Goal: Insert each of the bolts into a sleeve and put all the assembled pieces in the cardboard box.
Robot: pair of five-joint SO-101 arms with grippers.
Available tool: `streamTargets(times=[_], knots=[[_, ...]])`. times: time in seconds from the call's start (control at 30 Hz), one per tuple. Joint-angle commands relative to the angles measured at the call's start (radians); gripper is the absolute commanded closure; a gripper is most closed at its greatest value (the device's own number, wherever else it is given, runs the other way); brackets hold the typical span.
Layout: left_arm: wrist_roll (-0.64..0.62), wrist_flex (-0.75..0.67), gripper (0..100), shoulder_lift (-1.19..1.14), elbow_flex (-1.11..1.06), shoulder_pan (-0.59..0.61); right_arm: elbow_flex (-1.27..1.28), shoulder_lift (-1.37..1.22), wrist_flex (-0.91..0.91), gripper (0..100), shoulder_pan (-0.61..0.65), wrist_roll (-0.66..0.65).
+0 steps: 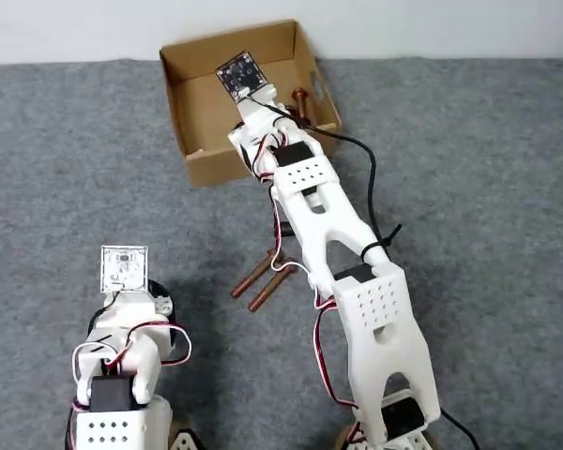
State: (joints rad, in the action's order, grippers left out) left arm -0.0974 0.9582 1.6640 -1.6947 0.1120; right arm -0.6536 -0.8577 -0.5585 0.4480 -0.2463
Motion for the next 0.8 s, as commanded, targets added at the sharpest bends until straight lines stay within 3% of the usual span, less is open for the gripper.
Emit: streamTargets(times=[0.0, 0.77], knots=[[0.009, -0.021, 100, 0.0, 0.005, 0.005, -0.072, 0.035, -0.047, 84.0, 0.019, -0.015], [0.009, -0.021, 100, 0.0, 0.005, 0.035, -0.187, 0.289, -0.914, 84.1, 0.016, -0.017]])
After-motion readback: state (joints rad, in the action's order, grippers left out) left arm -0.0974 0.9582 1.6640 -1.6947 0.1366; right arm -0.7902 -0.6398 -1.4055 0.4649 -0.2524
